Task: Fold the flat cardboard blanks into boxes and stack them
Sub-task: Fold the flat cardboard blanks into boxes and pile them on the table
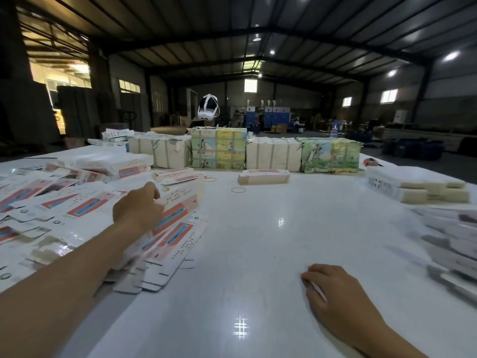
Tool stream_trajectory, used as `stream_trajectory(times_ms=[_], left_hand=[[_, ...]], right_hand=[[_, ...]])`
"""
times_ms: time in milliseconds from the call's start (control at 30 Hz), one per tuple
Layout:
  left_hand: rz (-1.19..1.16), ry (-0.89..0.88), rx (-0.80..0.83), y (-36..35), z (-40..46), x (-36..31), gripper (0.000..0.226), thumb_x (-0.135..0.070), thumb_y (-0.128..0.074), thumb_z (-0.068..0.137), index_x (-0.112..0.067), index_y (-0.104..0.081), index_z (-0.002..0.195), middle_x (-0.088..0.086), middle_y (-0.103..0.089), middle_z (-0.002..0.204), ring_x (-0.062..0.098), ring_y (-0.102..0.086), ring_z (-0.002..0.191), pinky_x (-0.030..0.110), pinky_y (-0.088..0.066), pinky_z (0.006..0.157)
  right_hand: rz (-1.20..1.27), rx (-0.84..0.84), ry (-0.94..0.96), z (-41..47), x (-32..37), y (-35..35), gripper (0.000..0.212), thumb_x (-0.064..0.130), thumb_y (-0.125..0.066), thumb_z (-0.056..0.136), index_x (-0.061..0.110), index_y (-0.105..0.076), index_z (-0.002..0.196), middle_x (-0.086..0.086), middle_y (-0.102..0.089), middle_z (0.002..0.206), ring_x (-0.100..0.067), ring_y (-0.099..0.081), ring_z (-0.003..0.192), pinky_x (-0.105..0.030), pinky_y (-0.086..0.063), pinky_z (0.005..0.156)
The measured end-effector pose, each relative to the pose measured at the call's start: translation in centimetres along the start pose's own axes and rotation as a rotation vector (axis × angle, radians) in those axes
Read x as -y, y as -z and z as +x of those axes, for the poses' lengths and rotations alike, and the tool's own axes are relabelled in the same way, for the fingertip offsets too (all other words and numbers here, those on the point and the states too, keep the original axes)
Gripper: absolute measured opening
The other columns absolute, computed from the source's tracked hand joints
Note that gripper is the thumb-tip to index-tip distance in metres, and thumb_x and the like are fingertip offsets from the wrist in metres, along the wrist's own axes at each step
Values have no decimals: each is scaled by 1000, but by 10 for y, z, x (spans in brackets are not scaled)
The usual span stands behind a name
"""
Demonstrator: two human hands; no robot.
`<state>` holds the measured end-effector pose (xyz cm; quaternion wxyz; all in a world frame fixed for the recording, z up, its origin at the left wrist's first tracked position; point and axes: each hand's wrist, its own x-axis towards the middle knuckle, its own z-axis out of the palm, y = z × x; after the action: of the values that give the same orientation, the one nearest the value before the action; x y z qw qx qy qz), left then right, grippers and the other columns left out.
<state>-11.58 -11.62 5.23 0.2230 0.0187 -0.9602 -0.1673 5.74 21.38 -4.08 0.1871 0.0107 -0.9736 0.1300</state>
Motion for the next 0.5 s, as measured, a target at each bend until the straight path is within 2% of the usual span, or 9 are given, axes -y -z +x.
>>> stream_trajectory(times_ms=[67,133,167,200,233,300,333,400,500], left_hand=[[-285,-43,78,5,-18,-27,13,-22,-64,86,-20,-53,93,-3,-63,88,13,-64,67,27,-51,54],[-562,-82,237,4,-44,-58,9,-20,-66,86,-20,-58,90,-4,-66,85,13,-68,64,26,-52,53],[-662,-103,328,1,-59,-72,7,-18,-66,87,-20,-60,89,-3,-69,85,14,-70,64,27,-54,54],[-723,-125,412,-4,-73,-85,4,-17,-65,87,-20,-62,89,-3,-71,85,14,-71,64,27,-56,56],[-754,-143,486,-9,-88,-95,3,-17,-64,88,-20,-63,89,-4,-72,83,13,-71,66,27,-56,56],[-785,-152,608,-21,-112,-108,3,-17,-62,90,-19,-63,91,-7,-72,78,12,-71,67,23,-54,52],[-796,-149,658,-26,-121,-111,3,-17,-60,91,-18,-62,93,-8,-73,77,14,-71,67,22,-54,50],[-775,-163,742,-30,-134,-112,4,-19,-59,92,-18,-62,94,-9,-73,78,17,-72,69,27,-56,54],[-708,-174,756,-30,-139,-108,5,-21,-58,92,-24,-62,92,-7,-73,81,16,-72,69,32,-58,59]], right_hand=[[-6,28,-19,0,2,2,32,33,-43,96,33,-59,123,18,-48,135,-7,-39,129,-24,-32,103],[44,18,-26,1,2,5,31,34,-54,92,25,-62,121,11,-55,130,-11,-48,122,-24,-38,97],[144,-34,-21,0,3,9,33,33,-63,87,19,-64,117,5,-60,125,-14,-56,114,-24,-44,92],[373,-135,-75,-1,5,13,31,32,-68,85,15,-67,111,-1,-65,119,-16,-62,103,-25,-49,83],[687,-181,-245,-1,7,21,23,32,-62,90,14,-69,104,-4,-69,111,-15,-65,92,-24,-50,74],[1215,-102,-569,1,4,33,38,37,-45,99,11,-69,87,-10,-71,84,-18,-63,66,-24,-46,51],[1343,-47,-643,0,1,35,44,38,-43,100,7,-67,80,-11,-67,69,-20,-59,53,-24,-40,41],[1436,-61,-713,-2,0,39,42,34,-47,98,4,-64,73,-9,-58,52,-17,-48,38,-19,-30,34],[1452,-88,-733,-3,1,43,28,18,-52,94,7,-56,68,-7,-56,46,-13,-43,33,-17,-28,31]])
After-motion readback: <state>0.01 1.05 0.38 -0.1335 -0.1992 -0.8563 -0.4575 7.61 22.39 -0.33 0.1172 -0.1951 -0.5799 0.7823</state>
